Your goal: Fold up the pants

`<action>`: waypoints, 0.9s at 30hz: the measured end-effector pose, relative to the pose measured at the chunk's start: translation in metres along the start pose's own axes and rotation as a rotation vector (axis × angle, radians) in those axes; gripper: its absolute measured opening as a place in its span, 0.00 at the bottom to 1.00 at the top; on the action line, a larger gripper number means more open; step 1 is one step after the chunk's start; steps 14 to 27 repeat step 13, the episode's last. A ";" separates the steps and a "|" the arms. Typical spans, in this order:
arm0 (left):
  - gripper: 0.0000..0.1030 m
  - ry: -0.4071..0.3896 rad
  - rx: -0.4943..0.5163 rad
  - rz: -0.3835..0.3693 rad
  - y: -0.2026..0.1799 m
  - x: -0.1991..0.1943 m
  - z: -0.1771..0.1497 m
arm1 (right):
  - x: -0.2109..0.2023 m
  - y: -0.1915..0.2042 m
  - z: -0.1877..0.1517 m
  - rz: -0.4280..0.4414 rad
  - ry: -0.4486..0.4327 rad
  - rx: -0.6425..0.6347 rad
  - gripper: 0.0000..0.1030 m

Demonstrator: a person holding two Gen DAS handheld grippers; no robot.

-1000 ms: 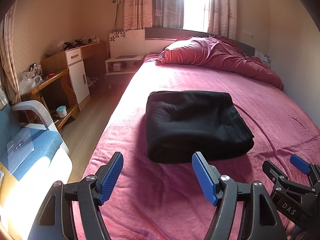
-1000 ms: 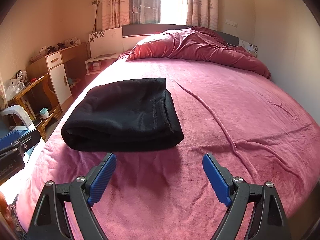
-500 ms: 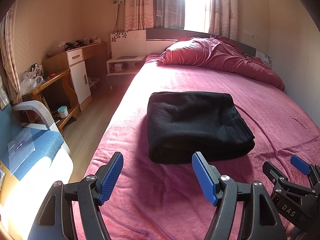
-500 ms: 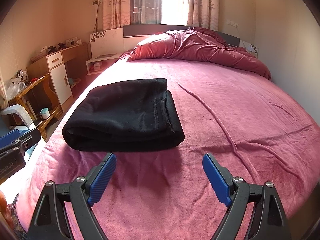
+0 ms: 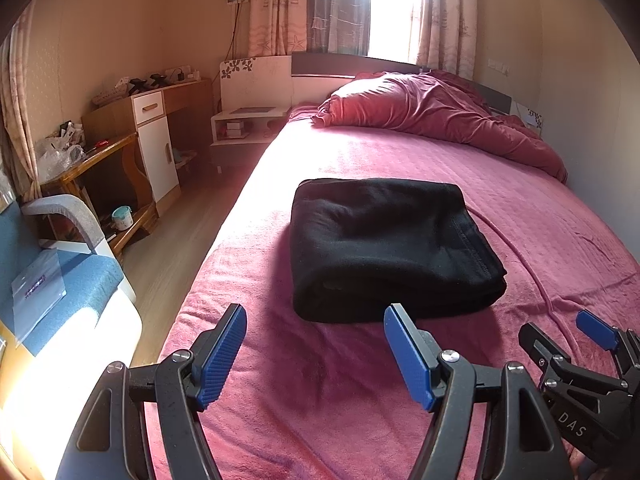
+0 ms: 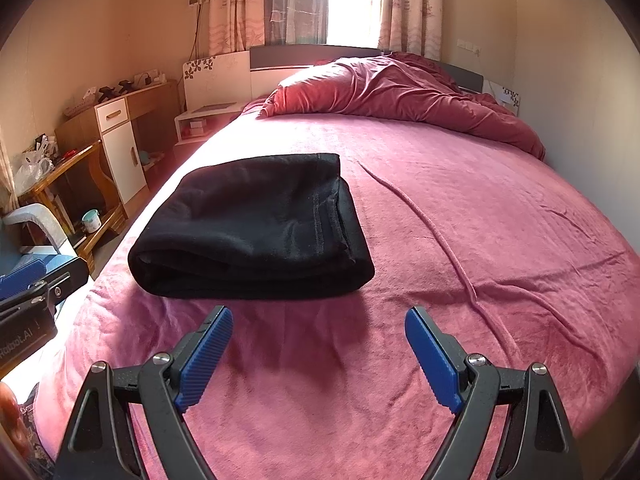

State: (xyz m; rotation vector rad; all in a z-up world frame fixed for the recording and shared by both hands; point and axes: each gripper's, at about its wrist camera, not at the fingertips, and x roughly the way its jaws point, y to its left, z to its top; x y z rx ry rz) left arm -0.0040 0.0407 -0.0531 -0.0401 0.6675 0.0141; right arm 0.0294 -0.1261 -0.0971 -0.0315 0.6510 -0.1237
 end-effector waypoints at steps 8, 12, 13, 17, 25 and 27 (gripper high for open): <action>0.71 0.019 -0.023 -0.010 0.003 0.004 -0.001 | 0.001 0.002 -0.001 -0.004 0.003 -0.016 0.86; 0.68 -0.020 -0.021 -0.010 0.003 -0.003 0.000 | 0.003 0.001 -0.001 0.003 0.014 -0.002 0.86; 0.68 -0.022 -0.025 -0.012 0.003 -0.004 0.001 | 0.003 0.000 -0.001 0.005 0.014 0.000 0.86; 0.68 -0.022 -0.025 -0.012 0.003 -0.004 0.001 | 0.003 0.000 -0.001 0.005 0.014 0.000 0.86; 0.68 -0.022 -0.025 -0.012 0.003 -0.004 0.001 | 0.003 0.000 -0.001 0.005 0.014 0.000 0.86; 0.68 -0.022 -0.025 -0.012 0.003 -0.004 0.001 | 0.003 0.000 -0.001 0.005 0.014 0.000 0.86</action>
